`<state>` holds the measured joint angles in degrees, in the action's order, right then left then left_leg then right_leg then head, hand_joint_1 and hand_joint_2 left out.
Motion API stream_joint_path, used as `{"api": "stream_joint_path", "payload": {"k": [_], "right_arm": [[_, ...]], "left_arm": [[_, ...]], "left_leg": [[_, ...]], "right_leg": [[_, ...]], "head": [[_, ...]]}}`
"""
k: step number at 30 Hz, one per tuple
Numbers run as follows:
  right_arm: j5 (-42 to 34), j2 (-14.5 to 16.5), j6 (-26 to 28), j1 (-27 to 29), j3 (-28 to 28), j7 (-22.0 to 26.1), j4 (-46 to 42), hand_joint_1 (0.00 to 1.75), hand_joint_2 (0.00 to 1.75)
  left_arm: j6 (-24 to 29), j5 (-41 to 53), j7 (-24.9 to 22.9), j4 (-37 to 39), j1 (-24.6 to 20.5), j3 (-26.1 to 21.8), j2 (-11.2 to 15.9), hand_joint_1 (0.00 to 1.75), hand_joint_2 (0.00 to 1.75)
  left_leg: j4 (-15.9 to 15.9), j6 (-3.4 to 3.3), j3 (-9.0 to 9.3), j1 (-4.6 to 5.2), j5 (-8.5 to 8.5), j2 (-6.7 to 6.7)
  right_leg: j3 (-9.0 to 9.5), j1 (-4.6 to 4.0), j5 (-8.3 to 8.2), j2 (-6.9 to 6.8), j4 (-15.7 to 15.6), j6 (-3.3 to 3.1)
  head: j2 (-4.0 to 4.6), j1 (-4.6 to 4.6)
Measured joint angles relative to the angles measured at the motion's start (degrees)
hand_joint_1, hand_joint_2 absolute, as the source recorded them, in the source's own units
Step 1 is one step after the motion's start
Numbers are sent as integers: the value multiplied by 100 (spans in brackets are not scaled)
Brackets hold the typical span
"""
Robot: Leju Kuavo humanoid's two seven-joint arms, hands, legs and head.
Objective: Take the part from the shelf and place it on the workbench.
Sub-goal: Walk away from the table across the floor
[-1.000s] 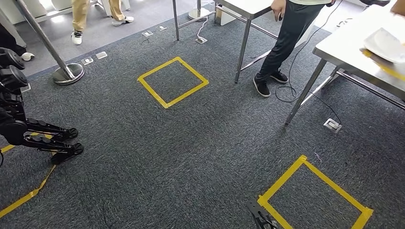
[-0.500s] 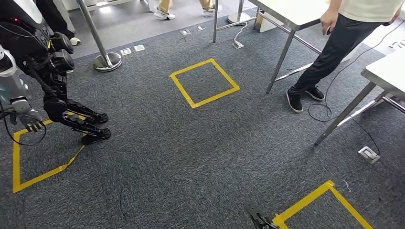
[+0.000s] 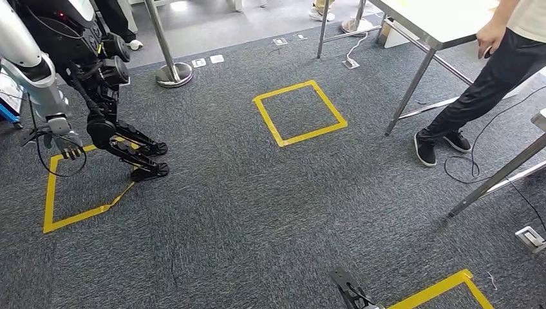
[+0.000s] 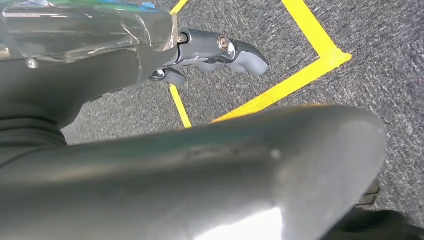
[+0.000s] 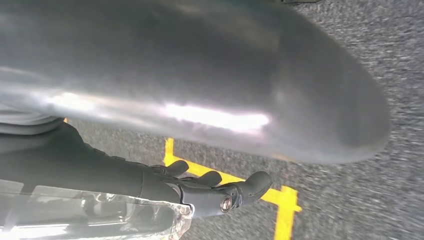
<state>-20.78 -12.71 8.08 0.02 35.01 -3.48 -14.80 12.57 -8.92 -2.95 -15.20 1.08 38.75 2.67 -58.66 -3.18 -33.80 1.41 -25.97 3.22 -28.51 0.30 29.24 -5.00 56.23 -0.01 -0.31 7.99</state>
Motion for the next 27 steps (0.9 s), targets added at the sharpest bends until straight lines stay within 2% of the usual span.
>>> {"api": "stream_joint_path", "payload": {"k": [1, 3, 4, 5, 6, 7, 8, 9, 10, 11, 12, 13, 14, 15, 16, 18, 19, 20, 22, 23, 24, 25, 26, 27], "right_arm": [[1, 5, -4, -1, 4, 0, 0, 0, 0], [4, 19, -10, -8, 9, -1, -3, 0, 0], [5, 17, -12, -15, 12, -2, -5, 0, 0], [8, 13, -12, -21, 15, -2, -8, 0, 0], [10, 1, -13, -22, 17, -2, -9, 0, 0], [11, -17, -13, -19, 19, -1, -9, 0, 0], [11, -29, -13, -7, 20, -1, -8, 0, 0], [9, -40, -13, 8, 22, -1, -8, 0, 0], [8, -47, -13, 23, 24, -2, -7, 0, 0], [6, -50, -13, 35, 27, -2, -7, 0, 0], [6, -53, -13, 40, 29, -2, -7, 0, 0], [6, -55, -13, 42, 32, -2, -7, 0, 0], [6, -49, -16, 42, 37, -3, -7, 0, 0], [6, -48, -19, 41, 45, -3, -7, 0, 0], [6, -45, -23, 36, 53, -3, -7, 0, 0], [4, -45, -26, 27, 69, -10, -7, 0, 0], [4, -45, -26, 23, 73, -13, -7, 0, 0], [3, -45, -26, 23, 76, -18, -7, 0, 0], [3, -51, -26, 37, 84, -19, -6, 0, 0], [2, -52, -26, 52, 88, -20, -5, 0, 0], [2, -53, -26, 68, 93, -20, -3, 0, 0], [-1, -52, -26, 77, 98, -20, -1, 0, 0], [-5, -50, -26, 80, 102, -20, 1, 0, 0], [-10, -48, -25, 78, 106, -19, 2, 0, 0]], "left_arm": [[0, 0, 1, 1, -8, 0, 4, 0, 0], [1, -4, 3, 10, -5, 0, 9, 0, 0], [2, -7, 5, 16, 3, 0, 2, 0, 0], [4, -10, 6, 21, 5, -1, -4, 0, 0], [7, -12, 7, 24, -4, -1, -12, 0, 0], [9, -14, 8, 25, -17, -2, -25, 0, 0], [12, -15, 9, 25, -31, -2, -32, 0, 0], [14, -16, 9, 25, -34, -2, -44, 0, 0], [15, -16, 9, 25, -27, -2, -55, 0, 0], [15, -17, 10, 25, -17, -2, -62, 0, 0], [15, -19, 9, 25, -8, -2, -66, 0, 0], [15, -20, 9, 25, -4, -2, -67, 0, 0], [15, -23, 9, 27, -3, -2, -59, 0, 0], [15, -28, 8, 28, -2, -2, -51, 0, 0], [15, -34, 8, 30, 1, -2, -43, 0, 0], [14, -41, 8, 34, 16, -1, -39, 0, 0], [13, -42, 8, 36, 27, 0, -42, 0, 0], [13, -45, 8, 39, 35, 0, -43, 0, 0], [11, -57, 8, 42, 30, 0, -44, 0, 0], [11, -66, 8, 43, 21, 0, -45, 0, 0], [10, -73, 8, 43, 15, 0, -49, 0, 0], [10, -80, 7, 43, 16, 0, -53, 0, 0], [9, -87, 7, 45, 21, 0, -56, 0, 0], [9, -93, 6, 47, 25, 0, -57, 0, 0]], "left_leg": [[143, -35, 69, 37, 19, 61], [223, -67, 99, 57, 29, -34], [291, -67, 142, 43, 64, -99], [361, -73, 185, 23, 102, -167], [421, -75, 223, 0, 138, -234], [449, -73, 235, -16, 159, -303], [450, -83, 233, -20, 163, -380], [447, -81, 232, -25, 163, -459], [440, -74, 234, -34, 160, -541], [425, -57, 237, -51, 151, -622], [394, -26, 238, -76, 134, -700], [347, 19, 232, -105, 107, -773], [292, 77, 220, -124, 69, -841], [248, 129, 209, -136, 35, -895], [224, 168, 197, -145, 11, -935], [218, 210, 180, -175, 5, -999], [188, 222, 160, -190, -10, -958], [91, 237, 112, -199, -69, -851], [-432, 262, -148, -201, -368, -531], [-838, 269, -356, -201, -564, -420], [-1230, 267, -561, -202, -718, -371], [-1497, 253, -707, -199, -790, -354], [-1552, 225, -745, -190, -752, -350], [-1353, 183, -648, -169, -609, -337]], "right_leg": [[14, -3, 11, -50, -12, 16], [51, -1, 28, -147, -46, 50], [64, 4, 46, -106, -35, 61], [30, 12, 102, 12, 60, 64], [-68, 24, 201, 167, 267, 55], [-242, 42, 341, 329, 606, 37], [-454, 57, 488, 422, 1007, 27], [-647, 73, 591, 453, 1358, 39], [-773, 96, 617, 465, 1559, 82], [-788, 125, 545, 471, 1527, 156], [-690, 163, 395, 493, 1271, 255], [-518, 213, 215, 561, 877, 360], [-351, 238, 76, 653, 513, 431], [-227, 250, -15, 722, 250, 435], [-162, 242, -50, 766, 119, 394], [-139, 207, -62, 698, 88, 234], [-130, 197, -71, 654, 84, 186], [-124, 189, -80, 608, 81, 146], [-123, 151, -90, 507, 76, 108], [-129, 126, -87, 449, 75, 96], [-134, 100, -81, 383, 75, 88], [-134, 77, -74, 317, 73, 79], [-129, 57, -66, 256, 68, 70], [-114, 42, -60, 198, 57, 62]], "head": [[0, 0], [0, 0], [0, 2], [0, 3], [0, 5], [0, 5], [0, 6], [0, 5], [0, 5], [0, 5], [0, 5], [0, 6], [0, 8], [0, 8], [0, 7], [0, 3], [0, 3], [0, 2], [0, 1], [0, 0], [0, 1], [0, 0], [0, -1], [0, 0]]}}
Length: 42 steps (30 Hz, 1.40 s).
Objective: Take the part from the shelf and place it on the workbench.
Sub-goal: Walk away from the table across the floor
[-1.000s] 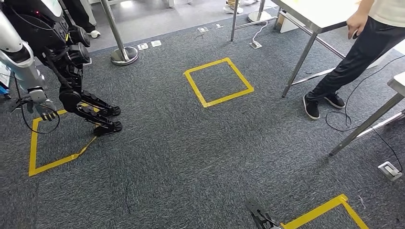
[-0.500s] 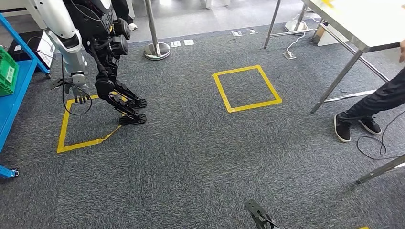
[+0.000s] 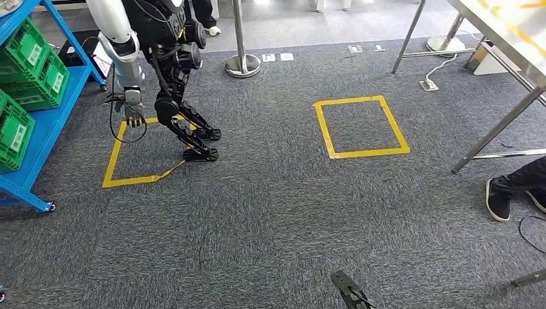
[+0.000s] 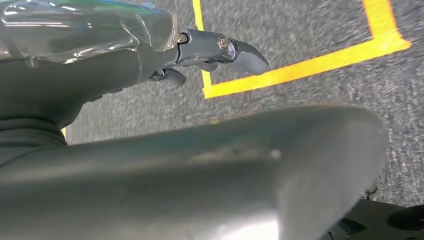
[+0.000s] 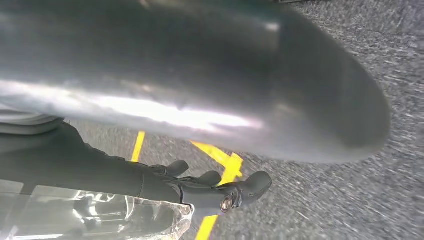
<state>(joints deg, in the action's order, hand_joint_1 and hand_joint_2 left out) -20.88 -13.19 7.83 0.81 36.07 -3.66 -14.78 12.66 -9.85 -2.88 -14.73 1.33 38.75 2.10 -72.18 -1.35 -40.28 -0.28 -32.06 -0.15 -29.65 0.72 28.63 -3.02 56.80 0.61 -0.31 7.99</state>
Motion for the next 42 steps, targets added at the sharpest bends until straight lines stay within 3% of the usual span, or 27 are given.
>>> {"api": "stream_joint_path", "payload": {"k": [1, 3, 5, 7, 9, 11, 13, 14, 15, 17, 18, 19, 20, 22, 24, 26, 28, 29, 30, 31, 33, 34, 35, 37, 38, 40, 42], "right_arm": [[-7, 5, 2, -3, 2, 3, 0, 0, 0], [-17, 29, 7, -2, 5, 15, -1, 0, 0], [-26, 59, 11, 2, 8, 23, -1, 0, 0], [-31, 79, 15, -5, 10, 25, -1, 0, 0], [-35, 83, 19, -7, 12, 29, -1, 0, 0], [-37, 71, 19, 11, 13, 32, 2, 0, 0], [-40, 63, 19, 36, 15, 32, 9, 0, 0], [-42, 61, 19, 44, 15, 32, 13, 0, 0], [-43, 57, 20, 46, 16, 32, 14, 0, 0], [-43, 51, 20, 42, 19, 32, 15, 0, 0], [-43, 52, 20, 39, 20, 32, 16, 0, 0], [-43, 54, 19, 34, 22, 32, 16, 0, 0], [-43, 56, 19, 26, 24, 32, 17, 0, 0], [-44, 59, 19, 9, 28, 32, 17, 0, 0], [-45, 54, 19, 3, 31, 32, 17, 0, 0], [-45, 44, 19, 16, 33, 33, 18, 0, 0], [-45, 42, 19, 36, 34, 34, 20, 0, 0], [-45, 42, 19, 39, 35, 34, 21, 0, 0], [-45, 43, 19, 38, 36, 34, 21, 0, 0], [-45, 45, 19, 36, 36, 34, 22, 0, 0], [-45, 51, 19, 30, 36, 34, 22, 0, 0], [-45, 56, 19, 28, 36, 34, 22, 0, 0], [-45, 61, 19, 26, 36, 34, 22, 0, 0], [-45, 74, 19, 13, 38, 34, 21, 0, 0], [-45, 79, 19, 6, 39, 34, 20, 0, 0], [-45, 80, 20, 1, 42, 36, 20, 0, 0], [-47, 68, 20, 23, 44, 36, 23, 0, 0]], "left_arm": [[0, -7, 0, 2, 2, 0, 3, 0, 0], [-1, -25, 1, 4, -12, 1, 22, 0, 0], [-4, -37, 2, 4, -28, 2, 46, 0, 0], [-8, -40, 3, 9, -13, 2, 59, 0, 0], [-13, -42, 3, 16, 5, 2, 59, 0, 0], [-18, -42, 4, 19, -9, 2, 50, 0, 0], [-25, -42, 4, 20, -13, 2, 37, 0, 0], [-27, -42, 4, 20, -6, 2, 30, 0, 0], [-30, -42, 4, 20, 1, 2, 25, 0, 0], [-31, -42, 4, 20, 4, 2, 22, 0, 0], [-31, -42, 4, 21, 2, 2, 24, 0, 0], [-30, -42, 4, 22, 2, 2, 27, 0, 0], [-28, -42, 4, 24, 5, 2, 30, 0, 0], [-26, -42, 4, 28, 19, 2, 35, 0, 0], [-26, -42, 4, 33, 40, 3, 34, 0, 0], [-25, -42, 4, 35, 36, 4, 33, 0, 0], [-24, -42, 4, 35, 25, 5, 30, 0, 0], [-24, -42, 4, 35, 28, 5, 26, 0, 0], [-24, -42, 4, 35, 33, 6, 23, 0, 0], [-24, -42, 4, 35, 38, 7, 22, 0, 0], [-24, -42, 4, 35, 30, 7, 30, 0, 0], [-24, -42, 4, 35, 14, 8, 34, 0, 0], [-23, -42, 4, 35, -5, 8, 40, 0, 0], [-21, -42, 4, 35, -24, 9, 54, 0, 0], [-20, -42, 4, 35, -15, 9, 57, 0, 0], [-21, -42, 4, 35, -1, 9, 56, 0, 0], [-22, -42, 4, 35, -10, 10, 50, 0, 0]], "left_leg": [[385, -58, 205, 38, 196, 56], [1232, -170, 673, 148, 500, 311], [1587, -217, 859, 223, 560, 448], [1678, -241, 886, 217, 596, 325], [1803, -276, 950, 179, 681, 187], [1850, -293, 974, 158, 730, 47], [1845, -296, 977, 153, 732, -106], [1837, -288, 983, 147, 726, -185], [1818, -269, 988, 135, 714, -266], [1743, -198, 985, 103, 666, -416], [1691, -151, 974, 95, 625, -482], [1653, -114, 962, 93, 590, -533], [1632, -85, 948, 92, 563, -572], [1615, -55, 932, 76, 545, -613], [1443, -11, 855, 65, 435, -410], [832, 43, 553, 55, 89, -115], [35, 74, 124, 32, -247, -23], [-150, 70, 9, 28, -267, -16], [-99, 54, 15, 27, -171, -11], [198, 25, 157, 37, 15, 14], [1097, -62, 633, 94, 408, 232], [1432, -94, 808, 131, 513, 352], [1625, -114, 903, 160, 555, 444], [1720, -131, 923, 188, 554, 407], [1776, -151, 965, 178, 589, 335], [1888, -222, 1047, 146, 681, 186], [1918, -261, 1070, 124, 733, 40]], "right_leg": [[25, -9, 5, -53, -20, -6], [88, -24, 18, -152, -73, -9], [130, -33, 31, -260, -116, 7], [159, -34, 40, -346, -149, 36], [95, -29, 142, -164, 29, 41], [-226, -11, 430, 141, 709, 6], [-625, 12, 668, 255, 1457, 20], [-717, 29, 660, 267, 1577, 71], [-690, 54, 550, 278, 1443, 151], [-381, 123, 191, 387, 677, 329], [-222, 142, 51, 457, 313, 356], [-122, 144, -26, 509, 86, 328], [-80, 131, -50, 530, -8, 260], [-53, 101, -61, 448, -22, 103], [-24, 106, -76, 370, -36, 27], [-12, 92, -78, 280, -50, -9], [-8, 62, -66, 165, -62, -24], [-2, 48, -59, 105, -72, -30], [15, 38, -53, 48, -87, -37], [39, 29, -47, -6, -106, -43], [111, 19, -28, -105, -144, -38], [144, 17, -13, -156, -159, -23], [172, 20, 6, -210, -172, 0], [227, 29, 26, -347, -215, 56], [243, 31, 37, -334, -206, 78], [138, 25, 182, -95, 75, 67], [-241, 37, 508, 194, 831, 16]], "head": [[0, -1], [0, 1], [0, 2], [0, 2], [0, 5], [0, 9], [0, 10], [0, 10], [0, 10], [0, 11], [0, 12], [0, 10], [0, 9], [0, 6], [0, 2], [0, -1], [0, -1], [0, -1], [0, -2], [0, -1], [0, -1], [0, 0], [0, 1], [0, 1], [0, 3], [0, 8], [0, 14]]}}
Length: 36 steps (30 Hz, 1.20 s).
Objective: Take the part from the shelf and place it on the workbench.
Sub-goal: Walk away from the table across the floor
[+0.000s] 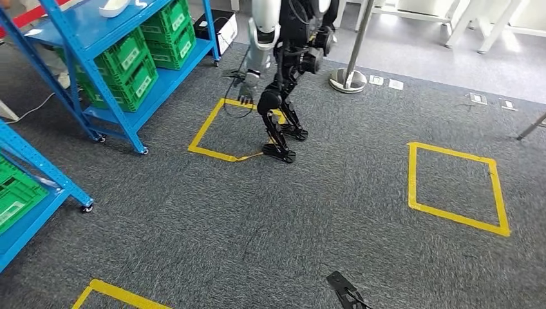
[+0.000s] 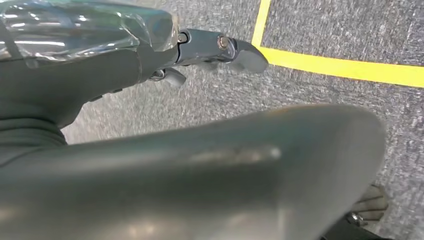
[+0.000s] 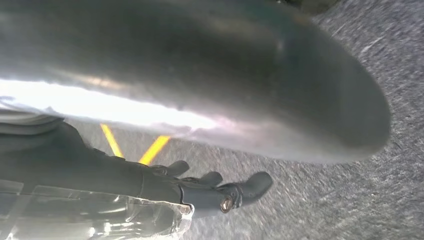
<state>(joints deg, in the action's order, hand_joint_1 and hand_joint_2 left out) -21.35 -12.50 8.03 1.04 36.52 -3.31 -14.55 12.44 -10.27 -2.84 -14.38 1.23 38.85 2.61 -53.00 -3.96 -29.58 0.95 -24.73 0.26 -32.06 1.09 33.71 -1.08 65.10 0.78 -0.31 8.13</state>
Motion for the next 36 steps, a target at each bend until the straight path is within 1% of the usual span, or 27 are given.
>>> {"api": "stream_joint_path", "payload": {"k": [2, 3, 4, 6, 7, 8, 9, 11, 13, 15, 16, 17, 18, 19, 20, 22, 24, 26, 27, 28, 29, 30, 31, 32, 33, 34, 36], "right_arm": [[-4, -7, -1, 22, 2, -3, 7, 0, 0], [-7, -11, -1, 27, 3, -3, 10, 0, 0], [-8, -21, -5, 27, 4, -4, 11, 0, 0], [-21, -55, -34, 25, 6, -4, 13, 0, 0], [-37, -76, -62, 25, 7, -4, 13, 0, 0], [-54, -93, -86, 23, 7, -4, 14, 0, 0], [-73, -106, -105, 22, 7, -4, 14, 0, 0], [-106, -118, -116, 18, 7, -4, 14, 0, 0], [-125, -130, -116, 30, 7, -4, 13, 0, 0], [-131, -146, -118, 63, 8, -4, 13, 0, 0], [-133, -151, -119, 79, 9, -5, 13, 0, 0], [-134, -156, -121, 88, 9, -5, 14, 0, 0], [-136, -160, -125, 89, 10, -6, 14, 0, 0], [-136, -162, -129, 86, 10, -6, 13, 0, 0], [-136, -161, -134, 82, 11, -6, 13, 0, 0], [-143, -160, -142, 83, 14, -6, 10, 0, 0], [-169, -168, -143, 88, 16, -10, 5, 0, 0], [-206, -177, -135, 86, 19, -16, -11, 0, 0], [-220, -178, -130, 87, 21, -17, -21, 0, 0], [-227, -182, -124, 92, 23, -16, -29, 0, 0], [-230, -192, -121, 102, 25, -16, -34, 0, 0], [-231, -199, -120, 113, 28, -16, -34, 0, 0], [-233, -205, -119, 127, 31, -16, -34, 0, 0], [-236, -209, -119, 142, 34, -17, -34, 0, 0], [-237, -209, -119, 155, 38, -17, -34, 0, 0], [-239, -210, -117, 162, 41, -17, -34, 0, 0], [-239, -212, -110, 160, 44, -17, -34, 0, 0]], "left_arm": [[0, 0, 0, 0, 3, 1, -8, 0, 0], [1, 0, 1, 0, 9, 1, -16, 0, 0], [7, 0, 1, 0, 12, 1, -24, 0, 0], [30, 0, 2, 0, 5, 1, -44, 0, 0], [46, 0, 1, 0, 0, 2, -50, 0, 0], [59, 0, 1, 0, -2, 3, -55, 0, 0], [68, 0, -1, 0, 0, 6, -57, 0, 0], [76, 0, -2, 0, 8, 16, -59, 0, 0], [76, 0, -2, 0, 5, 29, -62, 0, 0], [76, -1, -2, 0, -15, 36, -66, 0, 0], [76, -4, -2, 0, -21, 37, -68, 0, 0], [77, -11, -1, 0, -19, 37, -71, 0, 0], [76, -23, 1, 0, -13, 38, -75, 0, 0], [76, -38, 3, 0, -9, 38, -79, 0, 0], [76, -50, 4, 0, -9, 38, -80, 0, 0], [77, -62, 5, -1, -30, 39, -76, 0, 0], [78, -65, 13, -3, -58, 43, -72, 0, 0], [79, -71, 19, -3, -55, 60, -68, 0, 0], [79, -74, 21, -3, -42, 72, -68, 0, 0], [80, -76, 20, -3, -32, 83, -66, 0, 0], [80, -79, 21, -4, -29, 91, -65, 0, 0], [81, -78, 21, -4, -32, 95, -64, 0, 0], [80, -78, 21, -4, -37, 101, -64, 0, 0], [80, -77, 21, -4, -36, 109, -67, 0, 0], [79, -77, 21, -4, -30, 120, -69, 0, 0], [79, -77, 21, -4, -25, 130, -70, 0, 0], [79, -78, 21, -4, -21, 140, -72, 0, 0]], "left_leg": [[-6, 8, 1, -1, -3, -169], [-13, 17, 8, -4, -11, -250], [-25, 32, 17, -10, -24, -326], [-78, 84, 27, -22, -68, -463], [-111, 118, 24, -19, -101, -523], [-137, 149, 17, -14, -130, -572], [-150, 173, 7, -12, -150, -613], [-176, 206, -11, -21, -178, -654], [-448, 261, -142, -37, -347, -456], [-1160, 329, -512, -64, -707, -174], [-1565, 355, -735, -84, -868, -109], [-1843, 368, -902, -99, -937, -80], [-1917, 373, -968, -109, -897, -63], [-1751, 366, -905, -114, -754, -43], [-1388, 348, -725, -112, -554, 7], [-571, 293, -289, -82, -250, 245], [-230, 259, -125, -48, -187, 389], [-188, 217, -119, -41, -162, 274], [-154, 183, -89, -52, -125, 206], [-121, 141, -60, -63, -84, 139], [-92, 106, -31, -79, -48, 74], [-88, 89, -33, -80, -35, 12], [-90, 75, -36, -77, -31, -59], [-92, 73, -35, -73, -35, -136], [-95, 72, -32, -69, -40, -213], [-99, 77, -25, -67, -46, -290], [-111, 100, -5, -67, -65, -437]], "right_leg": [[-370, 16, 184, 73, 636, 30], [-427, 27, 133, 82, 661, 85], [-365, 42, -14, 91, 437, 158], [-39, 71, -412, 221, -390, 281], [100, 72, -554, 297, -726, 275], [187, 63, -634, 355, -926, 228], [213, 43, -653, 371, -979, 157], [249, 32, -663, 284, -998, 34], [277, 50, -668, 194, -1013, -36], [288, 44, -654, 87, -1020, -80], [291, 35, -643, 27, -1019, -93], [294, 30, -632, -32, -1019, -102], [300, 26, -621, -90, -1020, -105], [309, 25, -609, -145, -1021, -102], [322, 25, -594, -199, -1023, -94], [368, 11, -553, -298, -1031, -58], [414, -2, -507, -403, -1043, 0], [464, -1, -486, -516, -1072, 65], [477, 1, -461, -487, -1042, 85], [437, 1, -383, -381, -908, 86], [321, 1, -253, -233, -642, 67], [141, 6, -89, -74, -255, 40], [-86, 9, 73, 24, 179, 20], [-288, 11, 170, 64, 526, 23], [-417, 13, 178, 78, 697, 52], [-435, 16, 83, 86, 623, 103], [-160, 22, -303, 179, -150, 207]], "head": [[0, 3], [0, 4], [0, 3], [0, 3], [0, 2], [0, 2], [0, 1], [0, 2], [0, -8], [0, -17], [0, -16], [0, -16], [0, -16], [0, -17], [0, -16], [0, -15], [0, -14], [0, -13], [0, -11], [0, -11], [0, -10], [0, -9], [0, -9], [0, -8], [0, -8], [0, -8], [0, -8]]}}
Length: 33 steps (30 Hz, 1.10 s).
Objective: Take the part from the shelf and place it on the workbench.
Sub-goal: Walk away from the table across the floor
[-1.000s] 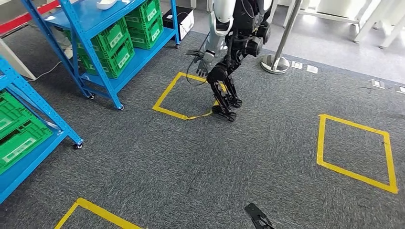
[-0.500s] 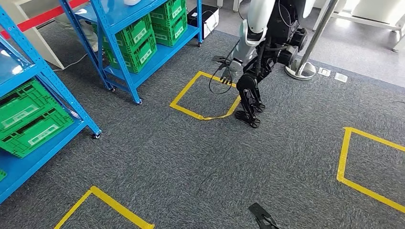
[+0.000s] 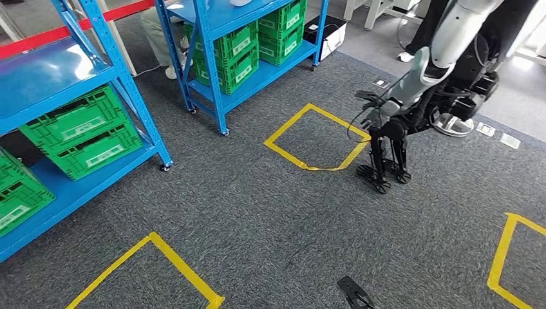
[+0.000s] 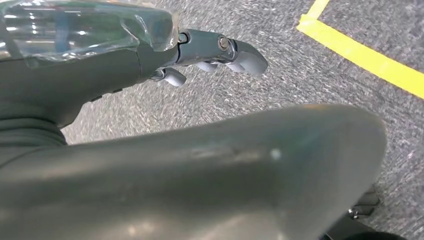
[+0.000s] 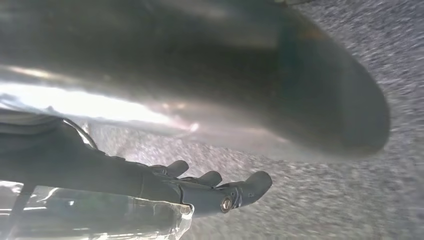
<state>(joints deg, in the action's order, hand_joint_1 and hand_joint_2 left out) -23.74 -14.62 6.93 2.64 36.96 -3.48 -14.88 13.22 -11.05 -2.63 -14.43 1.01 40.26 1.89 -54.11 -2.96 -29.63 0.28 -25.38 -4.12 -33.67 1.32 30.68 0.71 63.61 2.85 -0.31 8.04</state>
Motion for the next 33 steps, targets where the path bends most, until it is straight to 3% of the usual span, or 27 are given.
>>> {"api": "stream_joint_path", "payload": {"k": [1, 2, 4, 6, 8, 10, 12, 13, 14, 16, 17, 19, 21, 23, 25, 26, 27, 28, 29, 31, 33], "right_arm": [[-1, -3, 4, -1, 1, 0, 0, 0, 0], [-1, -5, 9, 1, 2, 1, 0, 0, 0], [-4, -6, 17, -2, 7, 1, 0, 0, 0], [-3, 14, 26, -13, 13, 4, -7, 0, 0], [3, 30, 31, -7, 22, 8, -17, 0, 0], [7, 34, 33, 21, 44, 9, -20, 0, 0], [8, 40, 33, 37, 64, 9, -20, 0, 0], [9, 43, 33, 37, 68, 9, -20, 0, 0], [9, 46, 33, 34, 71, 9, -20, 0, 0], [9, 55, 33, 29, 75, 9, -20, 0, 0], [9, 58, 33, 28, 78, 9, -20, 0, 0], [9, 60, 33, 24, 80, 9, -20, 0, 0], [9, 60, 33, 7, 84, 9, -25, 0, 0], [9, 55, 33, -6, 91, 10, -30, 0, 0], [8, 47, 33, -1, 101, 11, -31, 0, 0], [8, 46, 32, 5, 106, 11, -31, 0, 0], [7, 45, 31, 11, 111, 11, -31, 0, 0], [7, 45, 29, 16, 115, 11, -31, 0, 0], [7, 41, 26, 18, 119, 11, -31, 0, 0], [4, 19, 10, 15, 132, 11, -31, 0, 0], [-12, -10, -7, 19, 151, 13, -31, 0, 0]], "left_arm": [[0, -1, 0, 0, -2, 2, -2, 0, 0], [1, -3, 1, -1, -4, 4, -4, 0, 0], [1, -8, 1, -1, 4, 8, -7, 0, 0], [2, -16, 1, -1, 27, 13, 8, 0, 0], [1, -32, 1, 0, 34, 19, 25, 0, 0], [-2, -49, 1, 0, 21, 24, 25, 0, 0], [-4, -60, 1, 0, 22, 28, 21, 0, 0], [-4, -64, 1, 0, 28, 30, 21, 0, 0], [-4, -66, 1, 0, 31, 31, 22, 0, 0], [-4, -69, 1, 0, 23, 31, 29, 0, 0], [-4, -69, 1, -1, 13, 31, 31, 0, 0], [-4, -70, 3, -2, -2, 32, 30, 0, 0], [-4, -80, 5, -2, 9, 33, 27, 0, 0], [-2, -97, 4, -2, 15, 33, 26, 0, 0], [-1, -109, 4, -2, -1, 33, 22, 0, 0], [-2, -114, 4, -2, -4, 33, 17, 0, 0], [-2, -120, 5, -2, 1, 33, 11, 0, 0], [-2, -130, 4, -2, 11, 33, 7, 0, 0], [-2, -144, 4, -3, 20, 33, 4, 0, 0], [0, -168, 1, -7, 25, 34, 1, 0, 0], [5, -178, -6, -19, 22, 38, -5, 0, 0]], "left_leg": [[-11, 23, 6, 9, -17, -66], [-21, 48, 7, 19, -36, -126], [-32, 100, -2, 34, -67, -231], [-68, 147, -25, 27, -99, -249], [-415, 214, -193, 16, -316, 2], [-1180, 284, -589, -14, -700, 284], [-1764, 324, -934, -49, -870, 362], [-1745, 330, -952, -61, -785, 380], [-1491, 326, -842, -68, -605, 411], [-651, 289, -421, -58, -216, 596], [-337, 262, -264, -44, -108, 684], [-121, 200, -178, -11, -73, 737], [-91, 125, -161, -12, -48, 615], [-42, 53, -109, -37, 1, 505], [-31, 11, -92, -44, 20, 389], [-33, 0, -94, -41, 21, 321], [-34, -2, -92, -38, 16, 249], [-35, 0, -83, -36, 11, 173], [-36, 6, -68, -36, 3, 97], [-38, 30, -40, -33, -14, -45], [-51, 74, -40, -14, -42, -175]], "right_leg": [[169, -12, -181, 99, -417, 9], [294, -20, -308, 183, -712, -24], [372, -52, -386, 236, -873, -150], [410, -24, -406, 140, -894, -249], [447, 7, -416, 33, -916, -314], [461, -4, -396, -83, -918, -348], [472, -11, -369, -202, -917, -358], [482, -11, -354, -259, -916, -356], [499, -10, -338, -314, -917, -348], [550, -23, -296, -414, -916, -311], [575, -38, -270, -459, -916, -284], [618, -62, -226, -555, -924, -218], [655, -49, -197, -604, -929, -153], [552, -31, -50, -415, -662, -144], [159, -23, 271, -175, 114, -194], [-77, -25, 411, -131, 543, -208], [-254, -26, 472, -114, 829, -196], [-325, -26, 428, -105, 879, -158], [-275, -26, 286, -92, 669, -106], [44, -29, -112, 70, -193, -26], [278, -46, -371, 272, -782, -89]], "head": [[0, 0], [0, -1], [0, -1], [0, -1], [0, -6], [0, -10], [0, -10], [0, -11], [0, -11], [0, -11], [0, -8], [0, -5], [0, -5], [0, -4], [0, -4], [0, -3], [0, -3], [0, -3], [0, -3], [0, -2], [0, -3]]}}
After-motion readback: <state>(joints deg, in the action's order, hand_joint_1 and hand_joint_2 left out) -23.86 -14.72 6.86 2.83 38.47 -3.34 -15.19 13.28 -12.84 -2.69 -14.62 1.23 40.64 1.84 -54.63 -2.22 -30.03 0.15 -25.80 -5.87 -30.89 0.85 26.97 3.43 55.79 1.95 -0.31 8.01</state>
